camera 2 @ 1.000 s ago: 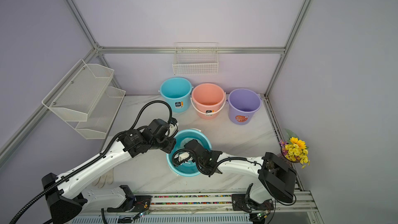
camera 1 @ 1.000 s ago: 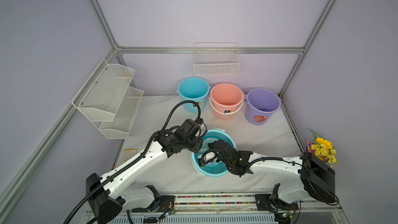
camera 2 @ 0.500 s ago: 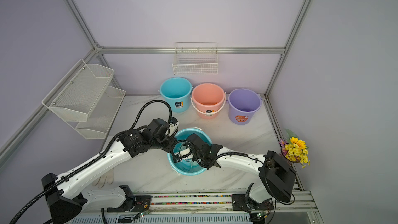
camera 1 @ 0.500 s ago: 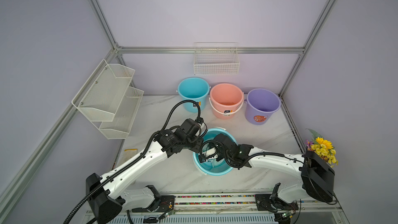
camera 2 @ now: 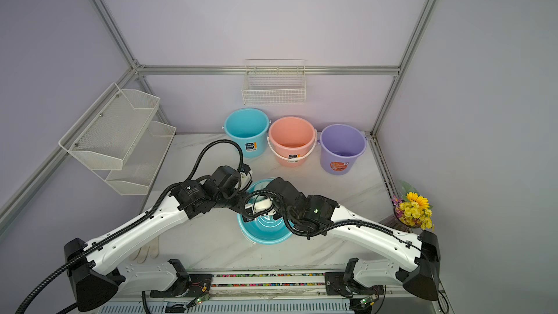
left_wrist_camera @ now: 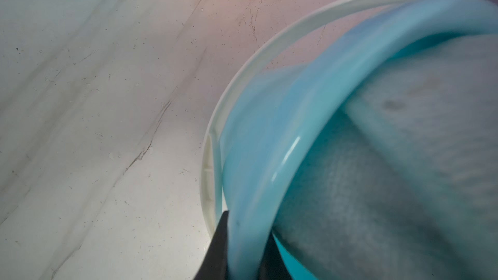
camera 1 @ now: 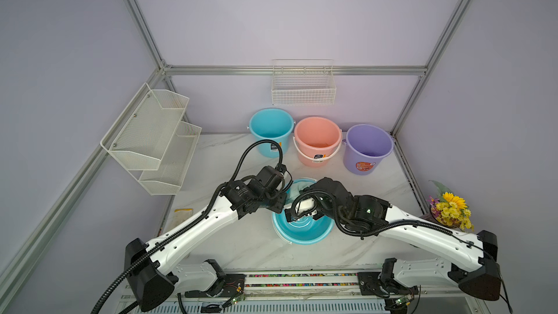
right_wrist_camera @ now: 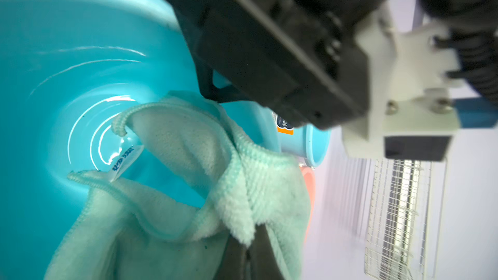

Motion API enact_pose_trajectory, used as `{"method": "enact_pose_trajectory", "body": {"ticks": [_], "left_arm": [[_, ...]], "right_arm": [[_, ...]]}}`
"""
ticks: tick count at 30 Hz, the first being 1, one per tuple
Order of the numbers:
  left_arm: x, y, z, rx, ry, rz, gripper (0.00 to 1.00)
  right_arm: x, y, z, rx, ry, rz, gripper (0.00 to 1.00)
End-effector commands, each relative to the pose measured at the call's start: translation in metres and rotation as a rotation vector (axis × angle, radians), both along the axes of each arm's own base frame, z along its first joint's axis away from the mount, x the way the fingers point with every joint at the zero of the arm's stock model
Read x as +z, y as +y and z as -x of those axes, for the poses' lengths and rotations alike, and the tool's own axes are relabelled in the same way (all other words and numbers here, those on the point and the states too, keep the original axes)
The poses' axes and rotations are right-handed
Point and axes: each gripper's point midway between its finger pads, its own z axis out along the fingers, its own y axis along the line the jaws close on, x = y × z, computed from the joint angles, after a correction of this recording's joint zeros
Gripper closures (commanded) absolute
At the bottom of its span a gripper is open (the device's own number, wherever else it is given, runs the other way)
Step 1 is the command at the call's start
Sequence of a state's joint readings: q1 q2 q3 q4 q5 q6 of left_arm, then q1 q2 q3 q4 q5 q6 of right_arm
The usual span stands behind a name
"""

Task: Wipe the inside of the bucket with a cloth
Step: Wipe the dirt from the inside of the bucket.

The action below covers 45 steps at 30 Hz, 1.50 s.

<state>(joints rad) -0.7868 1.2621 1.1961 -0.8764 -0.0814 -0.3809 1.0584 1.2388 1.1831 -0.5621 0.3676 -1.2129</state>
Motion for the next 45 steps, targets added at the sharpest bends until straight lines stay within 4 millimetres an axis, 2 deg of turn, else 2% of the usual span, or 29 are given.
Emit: {"method": "enact_pose_trajectory", "body": {"ticks": [1,7,12,19,24,28,32,37,41,45], "left_arm": [[0.030,-0.013,-0.010,0.005,-0.071,0.098,1.00],[0.036,-0.014,-0.007,-0.014,-0.083,0.111,1.00],[0.042,-0.014,-0.007,-0.025,-0.100,0.114,1.00],[0.051,-0.015,-0.007,-0.035,-0.119,0.134,1.00],[0.057,-0.021,-0.004,-0.059,-0.119,0.170,1.00],[0.059,-0.025,-0.003,-0.077,-0.118,0.189,1.00],[0.060,-0.029,-0.002,-0.092,-0.113,0.207,1.00],[0.060,-0.035,0.001,-0.118,-0.109,0.236,1.00],[0.059,-0.037,0.003,-0.130,-0.105,0.248,1.00],[0.051,-0.033,-0.001,-0.090,-0.096,0.229,1.00]], "right_arm": [[0.012,-0.021,-0.002,-0.030,-0.074,0.113,1.00],[0.019,-0.031,-0.010,-0.046,-0.170,0.219,1.00],[0.004,-0.026,-0.008,-0.019,-0.148,0.239,1.00],[-0.037,-0.012,-0.003,0.026,-0.061,0.248,1.00],[-0.081,-0.002,0.006,0.058,0.048,0.241,1.00],[-0.106,0.006,0.010,0.066,0.112,0.218,1.00],[-0.140,0.008,0.005,0.050,0.205,0.227,1.00],[-0.168,0.009,-0.009,0.026,0.282,0.172,1.00],[-0.188,0.005,-0.013,0.010,0.342,0.154,1.00],[-0.185,0.005,-0.014,-0.013,0.371,0.118,1.00]]}}
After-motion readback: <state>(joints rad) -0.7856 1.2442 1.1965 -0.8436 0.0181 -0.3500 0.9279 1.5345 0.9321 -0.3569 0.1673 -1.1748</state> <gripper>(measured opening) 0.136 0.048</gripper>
